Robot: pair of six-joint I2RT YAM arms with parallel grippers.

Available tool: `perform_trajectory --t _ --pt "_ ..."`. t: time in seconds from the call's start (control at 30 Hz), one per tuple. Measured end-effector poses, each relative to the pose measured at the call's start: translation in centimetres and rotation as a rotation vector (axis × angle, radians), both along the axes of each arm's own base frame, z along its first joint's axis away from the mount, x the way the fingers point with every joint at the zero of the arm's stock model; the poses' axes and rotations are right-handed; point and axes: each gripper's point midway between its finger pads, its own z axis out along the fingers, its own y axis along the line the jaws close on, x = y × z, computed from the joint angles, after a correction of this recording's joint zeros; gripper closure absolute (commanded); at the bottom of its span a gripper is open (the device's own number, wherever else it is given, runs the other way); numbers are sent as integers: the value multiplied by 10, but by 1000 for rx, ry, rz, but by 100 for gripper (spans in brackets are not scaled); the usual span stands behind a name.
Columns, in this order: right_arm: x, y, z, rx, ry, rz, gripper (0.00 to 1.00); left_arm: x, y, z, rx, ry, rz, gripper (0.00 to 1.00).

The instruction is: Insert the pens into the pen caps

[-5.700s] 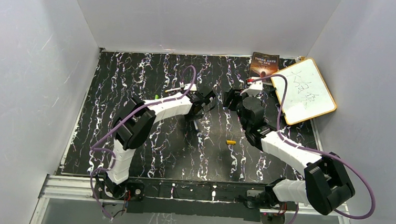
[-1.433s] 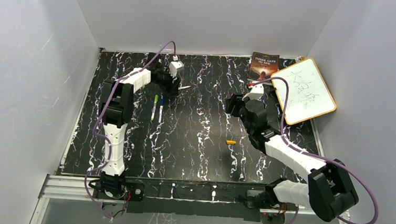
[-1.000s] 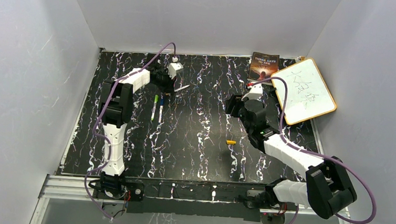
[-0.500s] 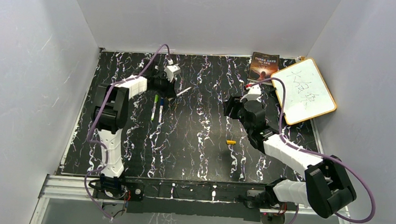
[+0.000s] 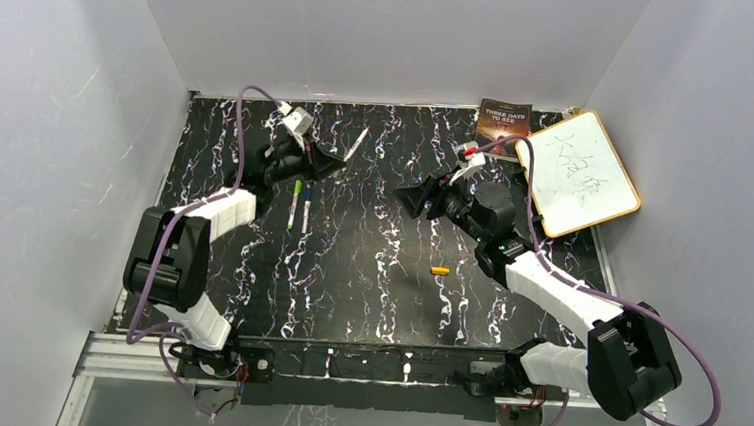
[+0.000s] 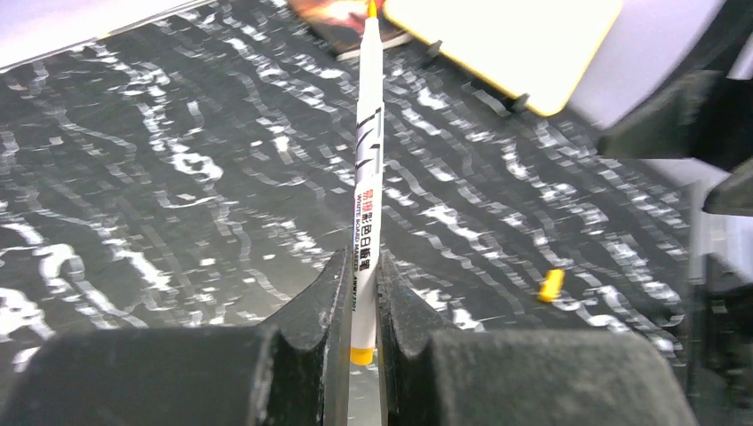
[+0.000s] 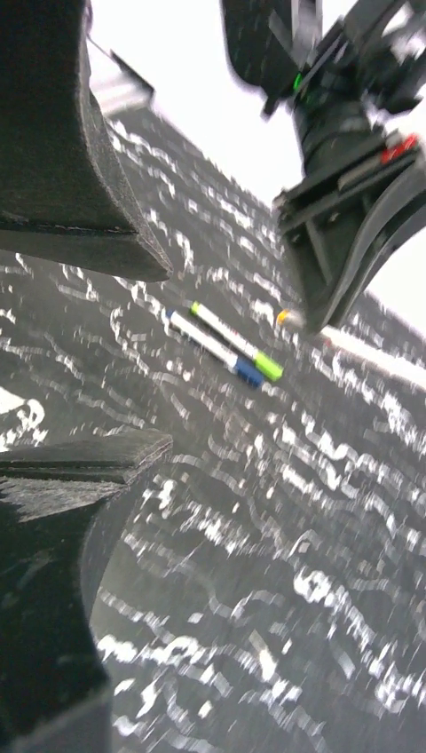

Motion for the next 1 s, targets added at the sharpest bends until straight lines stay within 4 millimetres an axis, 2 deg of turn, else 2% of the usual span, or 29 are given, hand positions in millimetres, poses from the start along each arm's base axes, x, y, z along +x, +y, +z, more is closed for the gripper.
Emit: perform_trajectory --t 0.2,0.3,0.43,0.57,0.7,1.0 --pt "-20 31 61 159 -97 208 43 -54 -22 29 -222 6 -55 100" --pt "-27 42 85 219 -136 292 45 -78 -34 53 -292 -25 -103 100" --pt "-35 49 97 257 -146 356 46 -111 -44 97 -386 -107 -177 100" --pt "-41 51 101 275 -146 391 47 -131 -45 127 -432 -171 -216 100" --pt "-45 53 104 286 -145 415 49 -141 -46 135 -435 -191 -241 100" --pt "-50 56 126 330 -195 454 50 -147 -53 130 -421 -166 -268 100"
